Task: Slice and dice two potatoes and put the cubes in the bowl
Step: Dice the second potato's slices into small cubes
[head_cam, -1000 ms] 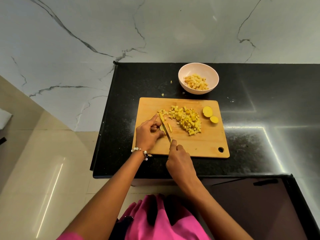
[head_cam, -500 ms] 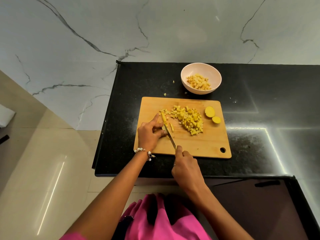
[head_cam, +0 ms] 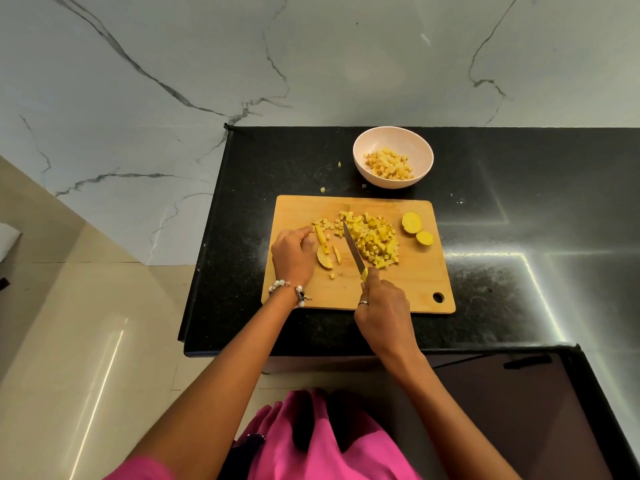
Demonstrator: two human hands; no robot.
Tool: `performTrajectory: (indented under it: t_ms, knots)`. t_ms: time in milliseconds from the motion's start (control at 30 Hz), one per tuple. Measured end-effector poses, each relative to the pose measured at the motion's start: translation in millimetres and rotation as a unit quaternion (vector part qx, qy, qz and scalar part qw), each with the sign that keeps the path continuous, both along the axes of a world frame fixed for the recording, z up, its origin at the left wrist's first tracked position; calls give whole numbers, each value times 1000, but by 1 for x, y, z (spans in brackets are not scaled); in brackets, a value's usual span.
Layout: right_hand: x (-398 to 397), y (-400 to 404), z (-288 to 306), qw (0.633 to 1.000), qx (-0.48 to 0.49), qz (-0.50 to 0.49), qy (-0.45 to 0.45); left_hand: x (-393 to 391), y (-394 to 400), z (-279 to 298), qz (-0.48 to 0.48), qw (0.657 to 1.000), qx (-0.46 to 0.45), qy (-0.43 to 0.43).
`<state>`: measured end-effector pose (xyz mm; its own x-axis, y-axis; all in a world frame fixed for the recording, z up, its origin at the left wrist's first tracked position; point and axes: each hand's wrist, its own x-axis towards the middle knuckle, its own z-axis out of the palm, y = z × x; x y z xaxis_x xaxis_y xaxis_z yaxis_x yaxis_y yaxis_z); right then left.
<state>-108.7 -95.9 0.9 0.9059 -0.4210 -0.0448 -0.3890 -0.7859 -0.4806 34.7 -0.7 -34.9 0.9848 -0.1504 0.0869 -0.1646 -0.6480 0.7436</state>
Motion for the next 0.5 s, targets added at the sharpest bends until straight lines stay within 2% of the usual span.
performTrajectory:
  t_ms: [133, 267, 400, 500]
  knots:
    - [-4, -9, 1, 1000, 11, -20, -14, 28, -3, 5, -115, 989, 89, -37]
    - [-8, -9, 0, 999, 34, -27, -24, 43, 1, 8, -223, 953, 186, -88]
    - [-7, -7, -1, 998, 52, -22, -35, 49, 5, 14, -246, 935, 218, -134]
    - [-5, -5, 0, 997, 57, -17, -44, 51, 7, 14, -251, 930, 231, -136]
